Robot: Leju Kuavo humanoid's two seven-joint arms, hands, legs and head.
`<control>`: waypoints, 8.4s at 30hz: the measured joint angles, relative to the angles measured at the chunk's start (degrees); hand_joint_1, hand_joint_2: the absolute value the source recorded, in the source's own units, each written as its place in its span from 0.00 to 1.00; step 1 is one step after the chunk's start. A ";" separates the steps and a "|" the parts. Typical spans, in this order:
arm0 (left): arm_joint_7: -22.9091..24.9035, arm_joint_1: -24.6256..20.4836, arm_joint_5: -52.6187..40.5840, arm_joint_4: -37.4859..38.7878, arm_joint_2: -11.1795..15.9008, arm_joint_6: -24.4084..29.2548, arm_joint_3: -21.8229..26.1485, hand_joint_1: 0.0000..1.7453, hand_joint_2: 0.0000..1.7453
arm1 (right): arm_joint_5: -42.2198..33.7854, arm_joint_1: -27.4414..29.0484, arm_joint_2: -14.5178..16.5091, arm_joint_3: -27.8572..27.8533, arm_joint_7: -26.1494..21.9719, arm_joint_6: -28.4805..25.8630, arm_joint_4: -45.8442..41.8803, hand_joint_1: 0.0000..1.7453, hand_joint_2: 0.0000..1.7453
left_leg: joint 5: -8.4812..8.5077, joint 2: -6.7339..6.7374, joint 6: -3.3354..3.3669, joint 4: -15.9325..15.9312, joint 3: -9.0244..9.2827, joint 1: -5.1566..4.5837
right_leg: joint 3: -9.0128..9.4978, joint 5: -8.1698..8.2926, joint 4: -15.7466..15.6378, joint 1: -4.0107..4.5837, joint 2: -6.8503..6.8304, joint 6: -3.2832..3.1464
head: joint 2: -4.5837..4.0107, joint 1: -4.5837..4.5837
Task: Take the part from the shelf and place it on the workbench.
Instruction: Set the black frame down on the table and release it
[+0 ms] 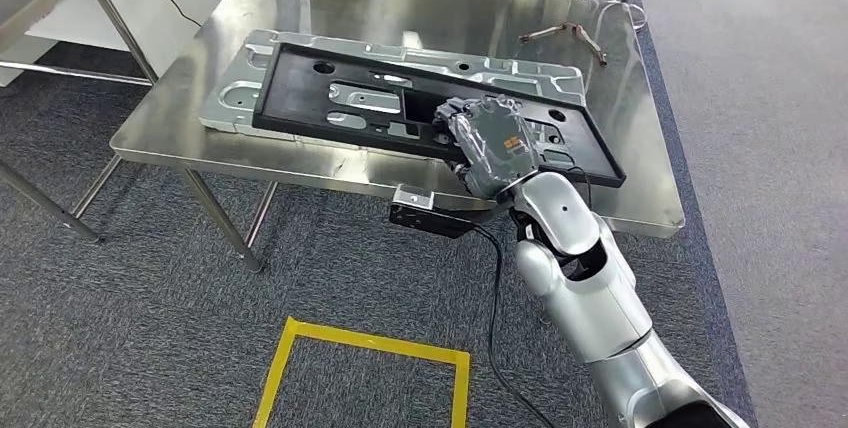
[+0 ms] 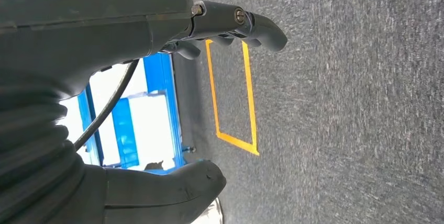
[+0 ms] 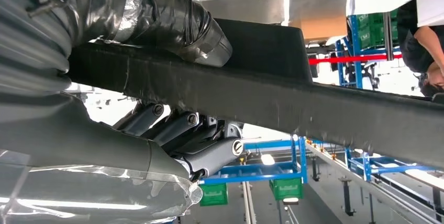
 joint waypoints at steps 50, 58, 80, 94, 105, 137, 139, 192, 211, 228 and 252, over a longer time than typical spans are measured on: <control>0.46 1.61 0.81 -9.31 -5.52 -4.91 -1.72 0.00 1.00 | 0.05 -0.25 -1.63 -1.34 -0.51 0.39 3.63 0.96 1.00 | 2.06 0.09 -3.10 1.72 -3.80 0.37 | 10.51 3.33 -14.34 0.01 0.08 -1.92 | -0.01 -0.06; 0.54 1.57 0.48 -9.43 -5.54 -5.41 -1.86 0.00 1.00 | -0.01 0.65 -1.97 -3.06 -0.16 0.56 5.02 0.96 1.00 | 0.90 0.03 -0.33 1.03 -2.02 0.37 | 2.71 -2.17 -0.82 -0.27 -0.01 0.12 | -0.01 -0.06; 8.25 6.91 18.63 -14.53 -5.21 -7.49 -15.18 0.00 1.00 | 2.02 1.06 -0.73 -3.98 -0.92 0.98 12.33 0.96 1.00 | 3.03 -0.03 -2.60 1.74 -3.84 0.01 | 10.33 3.50 -14.37 0.39 -0.06 -2.23 | 0.00 0.02; 9.10 9.49 24.59 -18.03 -5.55 -7.47 -20.96 0.00 1.00 | 3.17 2.92 3.48 -0.66 -0.63 1.29 20.87 0.96 1.00 | -0.09 -0.39 -1.52 -0.24 0.75 0.38 | 3.42 6.91 -9.59 -0.83 -0.19 0.09 | -0.01 0.03; 8.31 9.66 26.53 -18.44 -5.39 -7.42 -21.43 0.00 1.00 | 4.69 3.02 6.51 1.94 -0.83 1.33 27.92 0.00 0.00 | -1.39 -0.05 -2.70 -1.19 2.53 0.68 | 6.38 7.10 -14.10 0.11 0.60 -1.85 | -0.01 0.01; 5.70 5.73 18.05 -14.24 -4.98 -6.92 -12.62 0.00 0.00 | 1.80 3.44 8.06 5.72 -1.76 1.41 29.88 0.00 0.00 | -1.30 -0.06 -3.57 -1.19 2.57 0.77 | 6.36 7.11 -13.98 0.16 0.60 -2.04 | 0.00 0.00; 5.02 5.19 17.10 -13.19 -4.67 -6.54 -11.44 0.00 0.00 | 1.19 3.62 8.04 6.15 -1.98 1.43 28.01 0.00 0.00 | -1.29 -0.06 -3.57 -1.19 2.59 0.77 | 6.35 7.11 -13.98 0.16 0.60 -2.04 | -0.01 0.00; 17.30 21.70 49.10 -32.38 -5.55 -7.56 -40.04 0.00 0.00 | -4.21 4.60 7.29 10.08 -1.98 2.07 0.92 0.00 0.00 | 0.42 0.34 -1.69 -2.84 3.17 1.29 | 6.28 6.05 -13.42 0.06 0.51 -0.58 | -0.01 0.02; 17.32 21.95 49.74 -33.18 -5.71 -7.55 -38.30 0.00 0.00 | -3.20 6.89 7.81 13.26 -1.31 1.57 -0.30 0.00 0.00 | -9.19 0.46 -4.94 14.27 -5.36 1.85 | 5.54 6.83 -13.17 -0.37 -0.05 -3.15 | 0.00 -0.04; 17.32 22.05 48.59 -33.89 -5.62 -8.32 -36.91 0.00 0.00 | -3.08 7.67 7.96 15.08 -0.89 1.39 -0.23 0.00 0.00 | 1.94 1.18 -0.39 -2.81 0.70 -0.25 | -0.03 0.43 1.38 -0.56 -0.13 0.40 | -0.01 -0.02; 16.98 19.44 41.22 -32.28 -5.80 -8.98 -32.93 0.00 0.00 | -0.95 12.13 5.54 13.25 0.41 0.11 -1.97 0.00 0.00 | -3.71 0.43 -1.66 -2.91 7.06 0.14 | 2.76 11.11 -14.43 -0.33 -0.37 -0.30 | -0.01 -0.05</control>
